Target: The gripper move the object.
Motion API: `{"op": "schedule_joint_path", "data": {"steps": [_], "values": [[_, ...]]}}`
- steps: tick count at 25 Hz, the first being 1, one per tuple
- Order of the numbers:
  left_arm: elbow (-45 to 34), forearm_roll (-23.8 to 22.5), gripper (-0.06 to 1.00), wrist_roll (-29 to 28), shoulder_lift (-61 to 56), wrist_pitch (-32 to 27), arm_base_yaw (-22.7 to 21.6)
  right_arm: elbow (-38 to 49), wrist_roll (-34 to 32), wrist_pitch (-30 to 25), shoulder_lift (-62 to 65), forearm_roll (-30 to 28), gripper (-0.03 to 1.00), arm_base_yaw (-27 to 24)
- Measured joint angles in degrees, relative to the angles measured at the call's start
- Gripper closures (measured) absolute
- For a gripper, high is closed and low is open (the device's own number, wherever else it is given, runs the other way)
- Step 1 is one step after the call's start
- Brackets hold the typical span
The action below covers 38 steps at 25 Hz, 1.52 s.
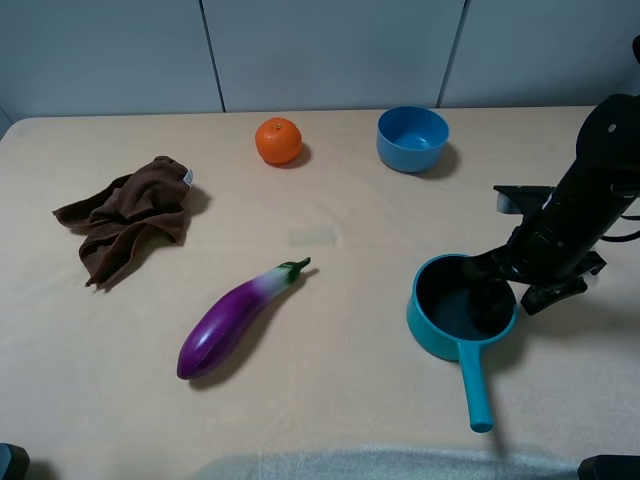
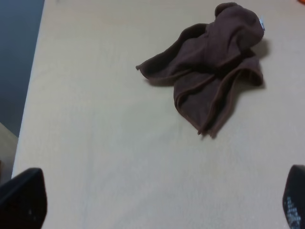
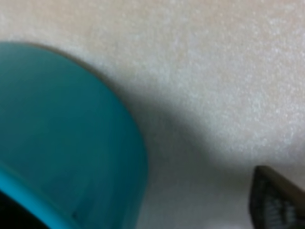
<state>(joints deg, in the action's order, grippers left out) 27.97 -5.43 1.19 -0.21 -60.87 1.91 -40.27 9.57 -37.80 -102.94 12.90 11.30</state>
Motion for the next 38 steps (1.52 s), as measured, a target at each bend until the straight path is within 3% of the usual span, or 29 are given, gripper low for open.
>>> {"op": "schedule_joint_path", "data": {"steps": [12, 28, 38], "values": [[0.0, 0.0, -0.05, 0.0, 0.0, 0.0, 0.0, 0.0, -0.05, 0.17, -0.07, 0.37, 0.98, 0.0], [0.0, 0.0, -0.05, 0.0, 0.0, 0.0, 0.0, 0.0, -0.05, -0.06, 0.16, 0.35, 0.97, 0.0], [0.0, 0.0, -0.05, 0.0, 0.0, 0.0, 0.0, 0.0, -1.04, -4.1, 5.65, 0.35, 0.97, 0.0]]}}
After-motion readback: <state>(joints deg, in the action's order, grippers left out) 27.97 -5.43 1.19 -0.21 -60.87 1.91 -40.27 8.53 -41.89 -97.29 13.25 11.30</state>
